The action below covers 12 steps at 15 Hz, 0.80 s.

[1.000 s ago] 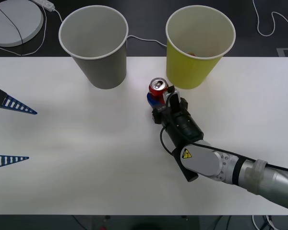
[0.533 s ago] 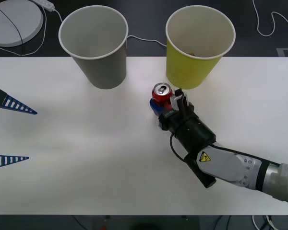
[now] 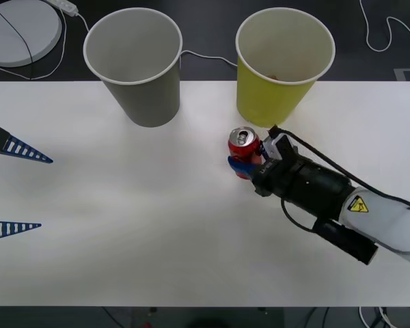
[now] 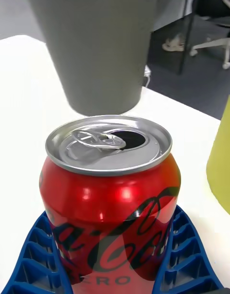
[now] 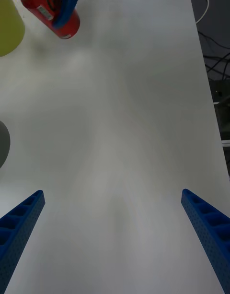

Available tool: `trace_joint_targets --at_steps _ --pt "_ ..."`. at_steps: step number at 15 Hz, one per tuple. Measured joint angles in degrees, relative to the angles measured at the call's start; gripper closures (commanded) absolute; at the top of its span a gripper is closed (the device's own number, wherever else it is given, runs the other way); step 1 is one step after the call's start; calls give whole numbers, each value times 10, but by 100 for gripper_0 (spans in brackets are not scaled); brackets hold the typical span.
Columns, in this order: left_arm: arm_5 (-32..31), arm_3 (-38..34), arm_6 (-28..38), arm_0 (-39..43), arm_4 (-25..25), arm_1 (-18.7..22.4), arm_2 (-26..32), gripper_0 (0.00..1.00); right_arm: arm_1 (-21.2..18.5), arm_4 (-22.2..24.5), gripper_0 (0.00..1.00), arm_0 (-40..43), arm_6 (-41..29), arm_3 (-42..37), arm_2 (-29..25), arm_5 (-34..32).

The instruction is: Put the can into the green bin and the plastic bottle into the gray bin

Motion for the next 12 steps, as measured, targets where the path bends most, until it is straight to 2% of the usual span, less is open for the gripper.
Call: trace_joint_targets --at_steps 3,5,7,9,12 --pt "0 0 0 0 0 0 0 0 -28 16 100 53 7 -43 -112 -161" --pt "0 0 0 0 0 0 0 0 -34 58 100 91 -19 -75 -214 -294" --pt "0 0 0 0 0 0 0 0 -34 124 100 127 -96 -125 -303 -398" --pt "0 0 0 0 0 0 0 0 -34 190 100 149 -196 -186 -362 -470" --pt "0 0 0 0 0 0 0 0 -41 252 100 165 -326 -273 -439 -579"
